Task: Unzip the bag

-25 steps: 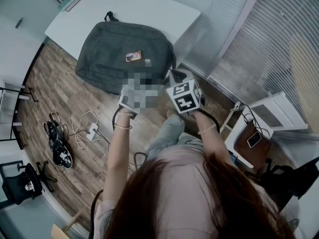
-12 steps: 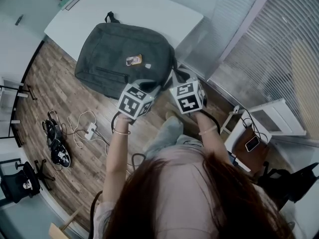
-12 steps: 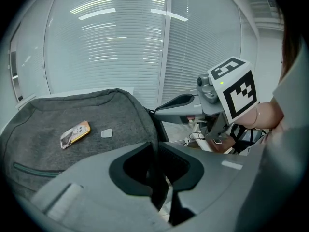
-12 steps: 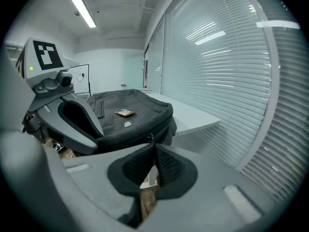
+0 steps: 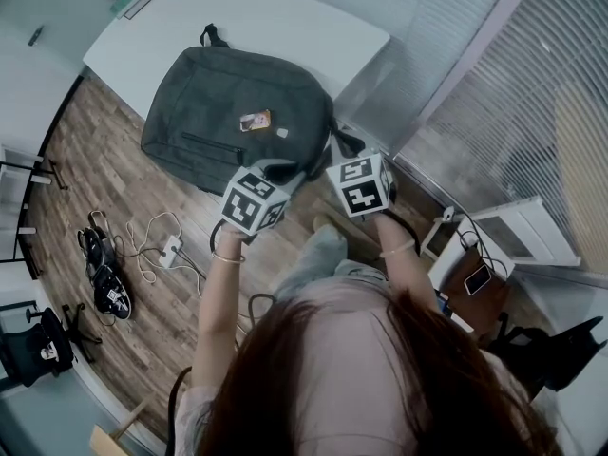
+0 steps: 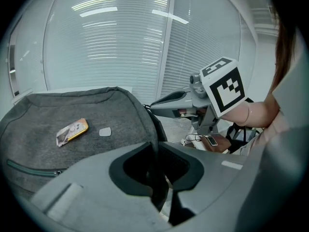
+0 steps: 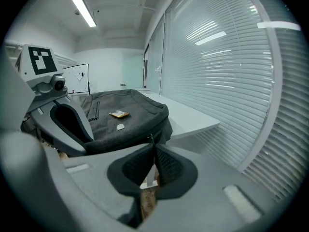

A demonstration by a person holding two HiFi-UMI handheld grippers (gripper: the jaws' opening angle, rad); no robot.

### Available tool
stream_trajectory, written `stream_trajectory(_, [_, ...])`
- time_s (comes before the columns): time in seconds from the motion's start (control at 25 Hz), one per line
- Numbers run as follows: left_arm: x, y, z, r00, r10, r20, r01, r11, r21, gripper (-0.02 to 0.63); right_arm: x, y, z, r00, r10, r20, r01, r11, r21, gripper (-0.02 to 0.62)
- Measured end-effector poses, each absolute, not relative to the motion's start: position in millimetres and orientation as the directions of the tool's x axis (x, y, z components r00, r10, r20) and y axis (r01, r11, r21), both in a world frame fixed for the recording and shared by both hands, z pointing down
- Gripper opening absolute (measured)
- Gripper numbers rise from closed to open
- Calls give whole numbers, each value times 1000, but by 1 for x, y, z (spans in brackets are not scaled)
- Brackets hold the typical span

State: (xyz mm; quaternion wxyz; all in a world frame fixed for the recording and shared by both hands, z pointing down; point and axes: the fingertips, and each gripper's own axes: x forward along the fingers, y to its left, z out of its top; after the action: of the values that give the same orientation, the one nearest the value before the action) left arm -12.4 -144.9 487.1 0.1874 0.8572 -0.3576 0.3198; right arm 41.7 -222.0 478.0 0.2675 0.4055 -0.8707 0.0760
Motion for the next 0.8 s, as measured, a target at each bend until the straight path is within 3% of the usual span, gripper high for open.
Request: stream_trajectory(0.8, [-16, -150, 489, 604, -425, 675, -704, -681, 202, 58, 40, -265, 475, -528, -673, 518, -737, 666, 115, 17])
